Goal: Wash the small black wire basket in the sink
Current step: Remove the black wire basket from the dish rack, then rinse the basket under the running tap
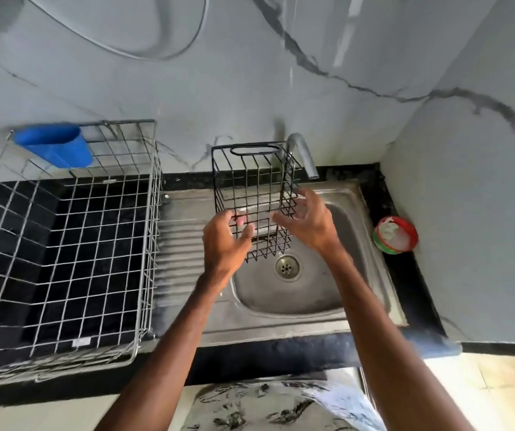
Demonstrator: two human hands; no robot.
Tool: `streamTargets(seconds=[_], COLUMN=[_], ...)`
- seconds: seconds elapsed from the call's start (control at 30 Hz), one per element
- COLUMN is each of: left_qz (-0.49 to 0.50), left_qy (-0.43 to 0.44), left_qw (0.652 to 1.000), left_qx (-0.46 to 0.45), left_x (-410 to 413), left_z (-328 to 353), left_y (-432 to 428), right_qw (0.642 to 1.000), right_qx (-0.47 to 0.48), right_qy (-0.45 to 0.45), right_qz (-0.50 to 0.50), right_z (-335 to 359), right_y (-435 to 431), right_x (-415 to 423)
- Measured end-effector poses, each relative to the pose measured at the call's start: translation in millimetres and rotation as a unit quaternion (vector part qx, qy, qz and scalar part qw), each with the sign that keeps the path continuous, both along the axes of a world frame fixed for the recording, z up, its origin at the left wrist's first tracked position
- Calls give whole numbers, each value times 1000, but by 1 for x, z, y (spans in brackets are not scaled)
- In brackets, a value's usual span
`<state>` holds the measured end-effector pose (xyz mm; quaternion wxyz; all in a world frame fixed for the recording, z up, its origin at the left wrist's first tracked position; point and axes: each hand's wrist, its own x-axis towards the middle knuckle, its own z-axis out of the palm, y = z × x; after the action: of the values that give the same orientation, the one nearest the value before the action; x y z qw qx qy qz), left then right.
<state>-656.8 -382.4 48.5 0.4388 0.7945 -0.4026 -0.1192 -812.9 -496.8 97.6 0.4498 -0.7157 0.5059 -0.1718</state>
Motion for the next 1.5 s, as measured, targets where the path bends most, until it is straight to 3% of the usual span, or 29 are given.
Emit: streamTargets(seconds=[0.3,0.6,0.77,0.9,0.97,1.3,1.5], left_qz=[-78,-134,-200,-252,-255,-171,-165], left_qy=[-26,25,83,195,210,-19,-27], left_qw=[996,989,969,940,936,985,985], left_qx=[37,51,118,119,119,22,-31], left_x=[6,-21,-24,-14,1,65,54], left_z=[-58,-138,-187,-208,-217,-183,-171], left_y=[5,-48,-71,-81,-80,-159,-230], right_qw=[995,984,984,987,989,988,987], right_qx=[50,67,49,26,14,-32,-75], right_qy=[87,145,128,110,98,25,-13], right_qz=[-11,-81,-111,-114,-113,-147,-144], right_z=[-41,-130,-178,-207,-221,-271,-283], right_y=[-4,-57,-86,-100,-106,-125,-124], right_x=[8,-10,-30,-39,-42,-51,-50])
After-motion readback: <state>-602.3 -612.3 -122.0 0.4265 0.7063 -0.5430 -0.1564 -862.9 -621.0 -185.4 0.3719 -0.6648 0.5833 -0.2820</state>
